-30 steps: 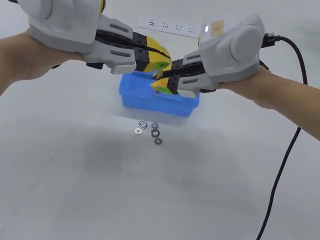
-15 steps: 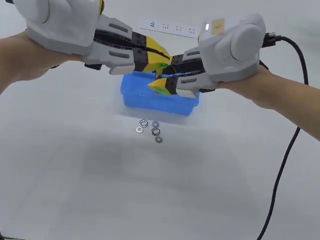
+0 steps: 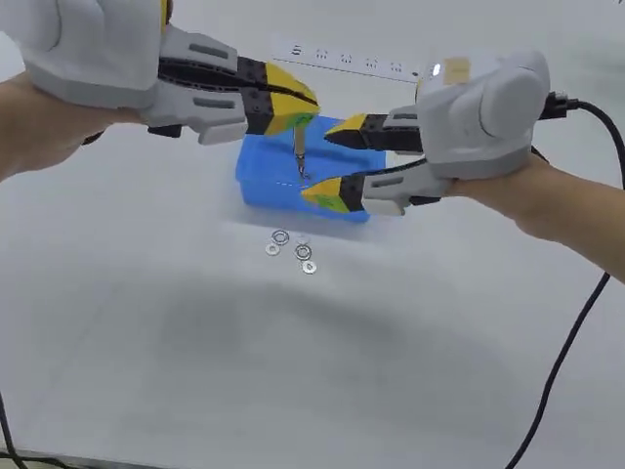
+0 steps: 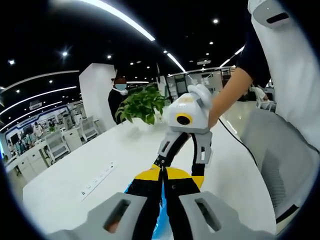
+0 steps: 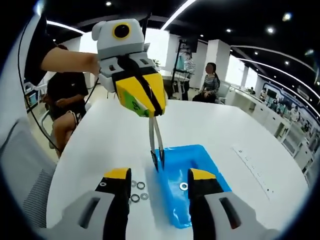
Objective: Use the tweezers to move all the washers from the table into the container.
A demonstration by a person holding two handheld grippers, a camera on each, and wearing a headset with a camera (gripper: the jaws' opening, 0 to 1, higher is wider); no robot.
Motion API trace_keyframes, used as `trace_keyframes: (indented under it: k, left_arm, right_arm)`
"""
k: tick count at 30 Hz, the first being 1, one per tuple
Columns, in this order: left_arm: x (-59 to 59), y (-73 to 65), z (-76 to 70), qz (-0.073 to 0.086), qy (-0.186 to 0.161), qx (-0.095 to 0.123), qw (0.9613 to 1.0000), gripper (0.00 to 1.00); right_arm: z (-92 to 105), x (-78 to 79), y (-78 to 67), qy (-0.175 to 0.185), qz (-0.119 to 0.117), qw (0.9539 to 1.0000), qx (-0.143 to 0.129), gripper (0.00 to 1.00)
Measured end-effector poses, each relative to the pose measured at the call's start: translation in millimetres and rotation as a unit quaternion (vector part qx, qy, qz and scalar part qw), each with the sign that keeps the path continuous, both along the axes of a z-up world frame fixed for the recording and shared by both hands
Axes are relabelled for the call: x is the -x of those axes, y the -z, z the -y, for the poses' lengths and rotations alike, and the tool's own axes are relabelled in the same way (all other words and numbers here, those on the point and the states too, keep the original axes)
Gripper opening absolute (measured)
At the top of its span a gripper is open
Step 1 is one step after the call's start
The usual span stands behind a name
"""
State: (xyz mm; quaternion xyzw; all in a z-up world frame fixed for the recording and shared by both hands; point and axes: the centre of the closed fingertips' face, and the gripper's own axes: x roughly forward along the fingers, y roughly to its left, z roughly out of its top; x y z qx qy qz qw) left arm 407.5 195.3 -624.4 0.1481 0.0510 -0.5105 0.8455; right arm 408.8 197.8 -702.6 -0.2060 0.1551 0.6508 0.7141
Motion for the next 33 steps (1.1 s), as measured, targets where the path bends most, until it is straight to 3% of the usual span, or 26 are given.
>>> trace_keyframes:
  k: [2, 12, 18, 26, 33]
  left_arm:
    - [4.1, -0.5, 0.7, -0.003, 0.0, 0.006, 1.0, 0.04]
    - [22.3, -3.1, 7.5, -0.004, 0.003, 0.005, 1.0, 0.04]
    - [30.9, 5.1, 17.5, -0.002, 0.002, 0.012, 0.9999, 0.04]
    - [41.1, 25.4, 32.4, -0.026, 0.004, 0.018, 0.9995, 0.04]
    - [43.0, 34.7, 37.0, -0.04, 0.004, 0.019, 0.999, 0.04]
  right_arm:
    - [4.0, 9.6, 1.9, 0.0, -0.024, 0.9997, -0.008, 0.51]
    - [30.7, 36.7, 16.7, -0.006, -0.039, 0.9991, 0.013, 0.73]
    - [47.1, 48.4, 23.9, 0.002, -0.065, 0.9979, 0.008, 0.81]
    - [65.2, 61.8, 37.9, 0.007, -0.09, 0.9957, 0.017, 0.94]
    - [70.6, 60.3, 43.1, 0.029, -0.105, 0.9941, 0.004, 1.0]
